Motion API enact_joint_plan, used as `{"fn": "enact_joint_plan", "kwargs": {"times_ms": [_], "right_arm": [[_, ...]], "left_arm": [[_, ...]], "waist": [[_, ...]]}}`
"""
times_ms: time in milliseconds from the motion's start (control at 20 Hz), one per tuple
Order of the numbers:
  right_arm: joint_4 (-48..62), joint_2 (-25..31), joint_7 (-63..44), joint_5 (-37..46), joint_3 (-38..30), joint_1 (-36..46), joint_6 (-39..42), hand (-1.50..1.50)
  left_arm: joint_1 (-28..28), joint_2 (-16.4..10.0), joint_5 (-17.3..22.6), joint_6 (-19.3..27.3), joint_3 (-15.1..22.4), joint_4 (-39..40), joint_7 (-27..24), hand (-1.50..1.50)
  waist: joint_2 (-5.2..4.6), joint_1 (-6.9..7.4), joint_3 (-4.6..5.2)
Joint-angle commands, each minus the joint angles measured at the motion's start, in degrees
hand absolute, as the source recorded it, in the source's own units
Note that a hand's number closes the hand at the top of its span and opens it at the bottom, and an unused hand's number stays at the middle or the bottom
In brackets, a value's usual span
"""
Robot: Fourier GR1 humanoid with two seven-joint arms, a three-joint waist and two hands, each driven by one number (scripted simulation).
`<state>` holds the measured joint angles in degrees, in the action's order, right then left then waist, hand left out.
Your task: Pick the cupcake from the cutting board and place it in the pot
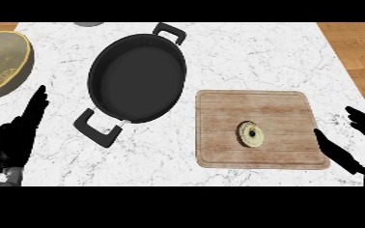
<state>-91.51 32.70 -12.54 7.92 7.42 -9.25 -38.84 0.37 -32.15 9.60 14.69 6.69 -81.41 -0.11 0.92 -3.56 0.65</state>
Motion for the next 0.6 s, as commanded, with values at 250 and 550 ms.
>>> {"fn": "enact_joint_plan", "kwargs": {"times_ms": [250,550], "right_arm": [[-24.6,-2.4,-13.8,24.8,7.6,-22.5,-13.6,-1.50],[-35.9,0.9,-34.9,32.9,7.8,-19.0,5.3,-1.50]], "left_arm": [[2.4,0.5,1.7,-0.3,-0.9,-3.6,3.3,0.00],[1.6,2.4,-0.8,1.4,1.5,-6.2,4.9,0.00]], "waist": [[-0.58,1.82,-0.26],[-1.22,4.09,-0.28]]}}
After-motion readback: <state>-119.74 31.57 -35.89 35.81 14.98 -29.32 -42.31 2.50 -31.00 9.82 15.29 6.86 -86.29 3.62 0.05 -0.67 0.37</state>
